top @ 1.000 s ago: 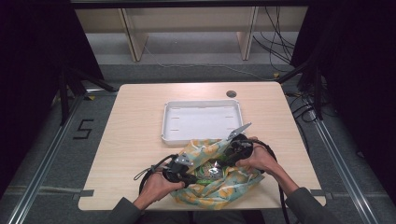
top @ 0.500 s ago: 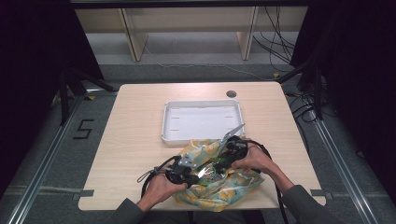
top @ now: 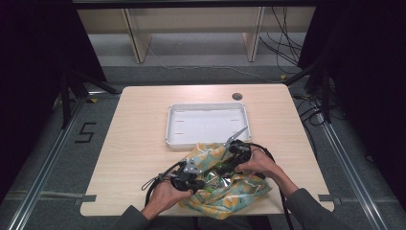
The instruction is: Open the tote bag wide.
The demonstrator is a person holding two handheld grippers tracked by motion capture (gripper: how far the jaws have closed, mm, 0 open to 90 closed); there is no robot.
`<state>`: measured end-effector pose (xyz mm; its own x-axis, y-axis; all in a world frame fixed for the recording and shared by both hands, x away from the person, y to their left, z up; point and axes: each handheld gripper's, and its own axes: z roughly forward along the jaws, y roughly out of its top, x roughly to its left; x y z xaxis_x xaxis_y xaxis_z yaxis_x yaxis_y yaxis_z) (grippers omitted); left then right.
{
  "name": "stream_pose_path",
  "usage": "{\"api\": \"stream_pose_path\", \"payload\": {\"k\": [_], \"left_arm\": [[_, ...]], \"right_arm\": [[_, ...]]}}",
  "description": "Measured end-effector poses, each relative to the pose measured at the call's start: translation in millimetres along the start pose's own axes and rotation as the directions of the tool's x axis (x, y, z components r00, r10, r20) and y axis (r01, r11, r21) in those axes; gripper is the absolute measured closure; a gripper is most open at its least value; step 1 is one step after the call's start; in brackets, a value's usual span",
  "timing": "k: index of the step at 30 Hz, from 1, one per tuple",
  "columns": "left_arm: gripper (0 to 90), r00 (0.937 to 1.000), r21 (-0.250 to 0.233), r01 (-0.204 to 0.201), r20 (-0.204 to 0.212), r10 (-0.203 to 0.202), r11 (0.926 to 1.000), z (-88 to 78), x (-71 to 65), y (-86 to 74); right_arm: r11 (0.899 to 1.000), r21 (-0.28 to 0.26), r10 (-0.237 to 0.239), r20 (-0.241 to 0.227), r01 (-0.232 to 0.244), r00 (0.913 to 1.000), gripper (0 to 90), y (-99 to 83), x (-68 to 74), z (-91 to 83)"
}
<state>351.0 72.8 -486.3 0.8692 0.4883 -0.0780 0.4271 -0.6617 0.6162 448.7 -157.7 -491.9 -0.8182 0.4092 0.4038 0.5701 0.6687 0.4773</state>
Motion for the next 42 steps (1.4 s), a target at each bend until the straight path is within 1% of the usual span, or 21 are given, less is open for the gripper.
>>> {"api": "stream_pose_path", "payload": {"k": [4,6,7,9,11,13,14,15,17,18,19,24,25,26,28,29,30,31,34,36,42], "left_arm": [[85.7,0.9998,-0.001,-0.013,-0.017,0.013,0.9999,-0.2,-2.4,0.1],[85.6,0.9995,-0.011,-0.02,-0.023,0.02,0.9997,0.1,-2.3,0.5],[85.0,0.9993,-0.046,0.022,-0.03,-0.023,0.9987,2.6,-4.7,0.5],[83.9,0.9995,-0.007,-0.01,-0.031,0.01,0.9999,0.7,-2.4,1.3],[83.9,0.9986,-0.05,0.039,-0.034,-0.04,0.998,4.6,-6.3,1.2],[83.5,0.9991,-0.045,0.014,-0.04,-0.016,0.9989,3.9,-5.3,1.8],[82.6,0.9989,-0.043,0.032,-0.034,-0.033,0.9986,3.9,-5.6,1.6],[81.5,0.9994,-0.014,-0.014,-0.031,0.014,0.9998,1.2,-2.5,2.4],[78.0,0.9993,-0.011,-0.011,-0.035,0.011,0.9999,-1.6,-2.4,3.3],[76.7,0.9985,-0.064,0.047,-0.026,-0.049,0.9969,-0.1,-5.0,3.2],[76.0,0.9989,-0.067,0.03,-0.035,-0.032,0.9973,-3.6,-3.4,4.4],[74.1,0.9959,-0.134,0.06,-0.058,-0.069,0.9892,-16.0,5.4,7.4],[74.7,0.9915,-0.164,0.084,-0.085,-0.099,0.983,-21.5,11.4,10.3],[75.7,0.9919,-0.176,0.072,-0.091,-0.089,0.9818,-23.9,15.6,12.3],[76.8,0.9885,-0.197,0.082,-0.109,-0.105,0.9769,-26.9,21.0,16.3],[77.5,0.9869,-0.191,0.076,-0.126,-0.101,0.9787,-27.9,24.0,18.1],[78.2,0.9846,-0.189,0.081,-0.137,-0.108,0.9787,-27.7,26.5,19.2],[79.2,0.9845,-0.183,0.061,-0.151,-0.09,0.9812,-27.8,30.6,20.1],[81.7,0.9796,-0.181,0.105,-0.151,-0.133,0.9779,-23.6,37.0,20.0],[82.1,0.9788,-0.171,0.11,-0.152,-0.137,0.979,-20.7,40.0,19.3],[82.8,0.9776,-0.153,0.117,-0.156,-0.141,0.9813,-16.0,44.7,17.1]], "right_arm": [[0.999,-0.033,-0.015,-0.026,0.015,0.9995,72.9,0.1,-2.0,-4.3],[0.999,-0.04,-0.018,-0.017,0.018,0.9997,84.4,-0.1,-2.5,-6.8],[0.999,-0.032,-0.008,-0.005,0.007,1.0,86.6,-0.3,-3.1,-8.5],[0.999,-0.04,-0.013,-0.011,0.013,0.9999,87.7,-1.3,-5.2,-7.9],[1.0,-0.024,-0.01,0.008,0.01,0.9999,88.6,-1.5,-3.2,-7.8],[1.0,-0.02,-0.008,-0.011,0.008,0.9999,89.0,-0.7,-2.0,-7.6],[1.0,-0.018,-0.009,-0.006,0.009,0.9999,89.2,-0.2,-1.1,-8.0],[1.0,-0.022,-0.018,0.009,0.018,0.9998,89.3,0.6,-0.1,-9.1],[0.999,-0.034,-0.029,0.031,0.03,0.9991,89.5,2.3,3.1,-12.3],[0.999,-0.04,-0.024,0.032,0.025,0.9992,89.5,3.1,4.9,-13.9],[0.998,-0.045,-0.039,0.046,0.041,0.9982,89.5,3.9,5.4,-16.1],[0.995,-0.059,-0.076,0.094,0.082,0.9926,89.5,7.5,12.7,-28.4],[0.994,-0.053,-0.094,0.114,0.1,0.9891,89.5,8.6,15.7,-31.1],[0.992,-0.055,-0.106,0.095,0.111,0.9898,89.5,9.4,17.6,-31.5],[0.993,-0.035,-0.108,0.134,0.114,0.9851,89.6,10.9,24.2,-34.4],[0.985,-0.03,-0.162,0.176,0.17,0.9708,89.5,12.4,26.0,-35.5],[0.986,-0.022,-0.158,0.176,0.164,0.9717,89.6,12.9,31.0,-36.5],[0.981,-0.017,-0.188,0.181,0.194,0.9655,89.6,13.8,33.4,-37.1],[0.967,-0.002,-0.25,0.206,0.256,0.9459,89.7,15.6,41.3,-39.0],[0.966,0.006,-0.252,0.204,0.257,0.9458,89.7,14.8,47.0,-40.8],[0.949,0.038,-0.313,0.221,0.312,0.9239,89.8,12.8,55.9,-46.6]]}}
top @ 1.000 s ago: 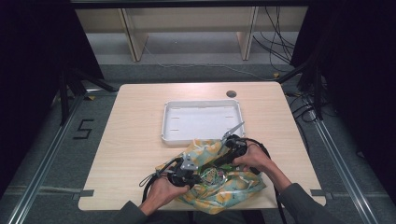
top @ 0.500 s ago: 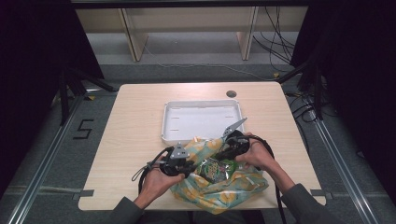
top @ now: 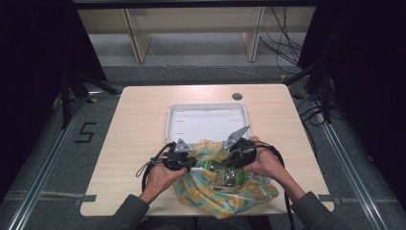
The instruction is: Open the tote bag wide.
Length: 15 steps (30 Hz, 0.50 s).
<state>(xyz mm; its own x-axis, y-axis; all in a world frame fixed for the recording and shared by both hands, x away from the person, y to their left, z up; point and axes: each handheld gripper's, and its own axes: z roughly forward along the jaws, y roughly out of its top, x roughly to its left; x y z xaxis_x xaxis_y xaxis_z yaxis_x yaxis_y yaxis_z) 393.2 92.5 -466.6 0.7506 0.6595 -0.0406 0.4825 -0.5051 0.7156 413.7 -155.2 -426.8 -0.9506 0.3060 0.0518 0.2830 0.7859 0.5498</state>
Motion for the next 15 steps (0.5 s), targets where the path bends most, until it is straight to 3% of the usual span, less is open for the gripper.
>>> {"api": "stream_pose_path", "payload": {"k": [10,13,15], "left_arm": [[83.9,0.9998,0.042,0.02,0.0,-0.02,0.9989,8.1,8.5,-8.3],[83.7,0.9998,0.056,0.013,0.016,-0.014,0.9983,7.7,6.7,-8.9],[83.6,0.9998,0.06,0.0,0.021,-0.001,0.9982,6.8,4.2,-9.6]], "right_arm": [[0.999,-0.02,-0.048,0.017,0.049,0.9987,89.8,-0.5,9.8,-11.3],[0.999,-0.032,-0.042,0.027,0.043,0.9988,89.8,-0.4,9.5,-15.4],[0.999,-0.051,-0.014,0.039,0.016,0.9991,89.8,-0.2,7.1,-22.9]]}}
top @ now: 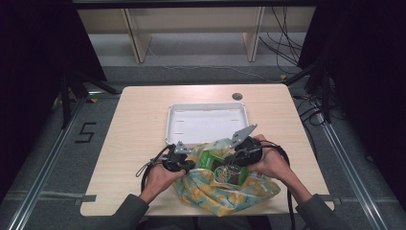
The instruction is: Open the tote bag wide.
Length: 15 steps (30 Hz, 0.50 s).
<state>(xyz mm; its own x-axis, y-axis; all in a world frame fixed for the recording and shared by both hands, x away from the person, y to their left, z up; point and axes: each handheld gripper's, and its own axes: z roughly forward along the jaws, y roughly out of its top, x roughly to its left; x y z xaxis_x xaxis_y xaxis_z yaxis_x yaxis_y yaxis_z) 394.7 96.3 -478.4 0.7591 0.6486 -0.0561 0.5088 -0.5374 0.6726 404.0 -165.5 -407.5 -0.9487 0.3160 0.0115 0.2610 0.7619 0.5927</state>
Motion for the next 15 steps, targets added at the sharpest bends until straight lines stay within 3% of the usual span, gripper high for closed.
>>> {"api": "stream_pose_path", "payload": {"k": [4,5,7,8,10,15], "left_arm": [[83.6,1.0,-0.003,0.005,0.003,-0.005,1.0,-3.1,-0.8,-1.4],[83.8,0.9999,-0.002,-0.009,0.004,0.009,1.0,-4.3,0.3,-1.6],[84.5,1.0,-0.001,-0.007,0.003,0.007,1.0,-4.9,0.4,-2.6],[84.6,0.9999,-0.002,0.01,0.003,-0.01,0.9999,-4.5,0.1,-3.2],[84.8,1.0,-0.001,-0.006,-0.001,0.006,1.0,-3.9,1.3,-2.8],[84.3,1.0,-0.004,-0.001,0.001,0.001,1.0,-2.5,-1.1,-2.2]], "right_arm": [[0.999,-0.038,0.034,0.013,-0.034,0.9993,89.8,-0.7,-4.1,-8.8],[0.998,-0.053,0.026,0.019,-0.025,0.9995,89.8,-0.9,-6.2,-10.2],[0.996,-0.074,0.045,0.007,-0.045,0.9989,89.8,-1.7,-8.2,-15.4],[0.996,-0.084,0.032,0.006,-0.031,0.9995,89.8,-1.6,-8.9,-16.6],[0.994,-0.104,0.032,-0.005,-0.032,0.9995,89.8,-0.9,-8.4,-21.9],[0.981,-0.189,0.06,0.026,-0.054,0.9978,89.8,1.9,-14.5,-37.7]]}}
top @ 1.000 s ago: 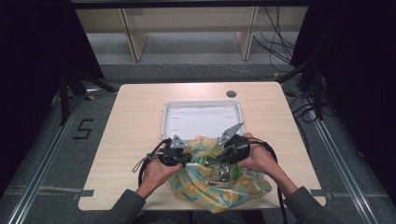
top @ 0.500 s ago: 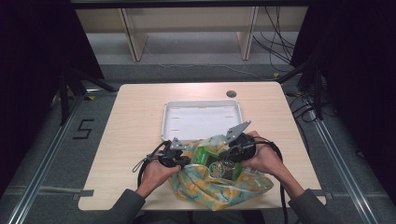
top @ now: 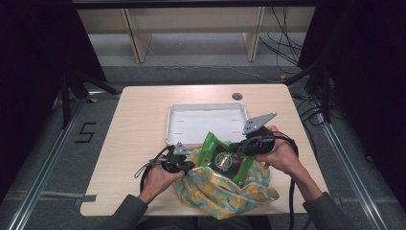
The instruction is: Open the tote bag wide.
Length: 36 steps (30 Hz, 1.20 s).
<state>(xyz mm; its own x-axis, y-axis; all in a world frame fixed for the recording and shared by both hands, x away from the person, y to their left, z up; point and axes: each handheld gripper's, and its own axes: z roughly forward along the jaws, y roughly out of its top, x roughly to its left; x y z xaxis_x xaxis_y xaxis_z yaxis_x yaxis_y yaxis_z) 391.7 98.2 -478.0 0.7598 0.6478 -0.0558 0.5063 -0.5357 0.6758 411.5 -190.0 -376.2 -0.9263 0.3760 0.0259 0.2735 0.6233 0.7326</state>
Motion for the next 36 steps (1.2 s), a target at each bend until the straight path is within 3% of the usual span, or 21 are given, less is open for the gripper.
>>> {"api": "stream_pose_path", "payload": {"k": [5,6,8,11,12,13,17,18,24,25,26,28,29,30,32,33,34,35,36], "left_arm": [[74.8,0.9997,-0.022,0.02,0.015,-0.019,0.9996,-2.3,0.2,0.8],[73.7,0.9991,-0.036,0.038,0.023,-0.037,0.9986,-3.6,-0.3,0.8],[68.8,0.9992,-0.058,0.036,0.02,-0.035,0.9977,-9.6,-0.4,2.1],[58.8,0.9974,-0.107,0.066,0.035,-0.062,0.9921,-20.3,-2.1,3.3],[55.7,0.9974,-0.122,0.066,0.035,-0.062,0.9903,-24.4,-2.6,3.7],[52.3,0.9979,-0.134,0.06,0.034,-0.056,0.9892,-28.3,-2.4,3.6],[48.9,0.9971,-0.172,0.075,0.026,-0.071,0.9822,-42.6,-3.8,1.5],[47.7,0.9968,-0.178,0.079,0.026,-0.076,0.9809,-45.9,-4.0,0.5],[43.8,0.9962,-0.201,0.087,0.011,-0.086,0.9758,-60.8,-2.2,-8.3],[41.5,0.9957,-0.208,0.091,0.004,-0.092,0.9738,-64.6,-1.3,-11.2],[40.8,0.9964,-0.207,0.082,-0.006,-0.085,0.9749,-67.7,-0.2,-13.2],[40.8,0.9952,-0.219,0.094,-0.005,-0.098,0.9712,-72.7,1.1,-18.1],[40.7,0.994,-0.229,0.101,-0.016,-0.108,0.9681,-75.3,1.6,-21.0],[40.6,0.9948,-0.226,0.095,-0.015,-0.101,0.9694,-77.2,3.3,-22.8],[39.4,0.9946,-0.218,0.092,-0.027,-0.1,0.9717,-82.6,5.8,-27.9],[38.6,0.9913,-0.238,0.12,-0.024,-0.129,0.9638,-82.2,4.6,-29.2],[38.3,0.9923,-0.226,0.106,-0.039,-0.118,0.9685,-84.9,5.7,-31.9],[38.3,0.9901,-0.238,0.123,-0.036,-0.136,0.9634,-85.6,5.2,-33.8],[38.2,0.9922,-0.216,0.108,-0.037,-0.119,0.9702,-88.9,7.1,-36.5]], "right_arm": [[0.994,-0.074,0.076,0.01,-0.075,0.997,89.8,3.5,-9.3,-3.3],[0.995,-0.077,0.069,0.002,-0.069,0.9976,89.8,4.2,-12.7,-3.3],[0.992,-0.084,0.096,0.009,-0.095,0.9953,89.8,4.7,-14.8,-4.2],[0.987,-0.102,0.125,0.005,-0.124,0.9921,89.8,5.2,-17.3,-7.8],[0.987,-0.113,0.114,-0.002,-0.114,0.9934,89.8,5.6,-19.7,-8.1],[0.985,-0.116,0.132,0.006,-0.131,0.9912,89.8,6.1,-19.1,-9.9],[0.982,-0.144,0.122,0.013,-0.119,0.9924,89.8,10.0,-23.4,-13.2],[0.978,-0.154,0.146,0.016,-0.142,0.9892,89.8,10.8,-23.4,-13.1],[0.973,-0.177,0.157,0.025,-0.15,0.9874,89.8,16.1,-30.8,-11.4],[0.969,-0.171,0.186,0.021,-0.179,0.9824,89.8,18.2,-33.9,-10.9],[0.969,-0.191,0.168,0.037,-0.158,0.985,89.8,18.6,-37.1,-9.8],[0.962,-0.19,0.202,0.013,-0.196,0.9792,89.8,20.2,-39.6,-9.0],[0.961,-0.208,0.195,0.039,-0.183,0.9799,89.8,20.8,-42.6,-9.0],[0.957,-0.209,0.211,0.021,-0.202,0.9773,89.8,21.7,-45.7,-8.1],[0.951,-0.205,0.243,0.032,-0.232,0.9695,89.8,23.2,-49.0,-8.4],[0.951,-0.216,0.233,0.035,-0.221,0.9717,89.8,23.8,-52.8,-7.3],[0.945,-0.215,0.261,0.042,-0.247,0.9643,89.8,24.3,-52.4,-7.8],[0.948,-0.222,0.246,0.045,-0.23,0.9683,89.8,24.6,-56.7,-7.2],[0.939,-0.228,0.271,0.036,-0.256,0.9618,89.8,25.0,-57.4,-6.7]]}}
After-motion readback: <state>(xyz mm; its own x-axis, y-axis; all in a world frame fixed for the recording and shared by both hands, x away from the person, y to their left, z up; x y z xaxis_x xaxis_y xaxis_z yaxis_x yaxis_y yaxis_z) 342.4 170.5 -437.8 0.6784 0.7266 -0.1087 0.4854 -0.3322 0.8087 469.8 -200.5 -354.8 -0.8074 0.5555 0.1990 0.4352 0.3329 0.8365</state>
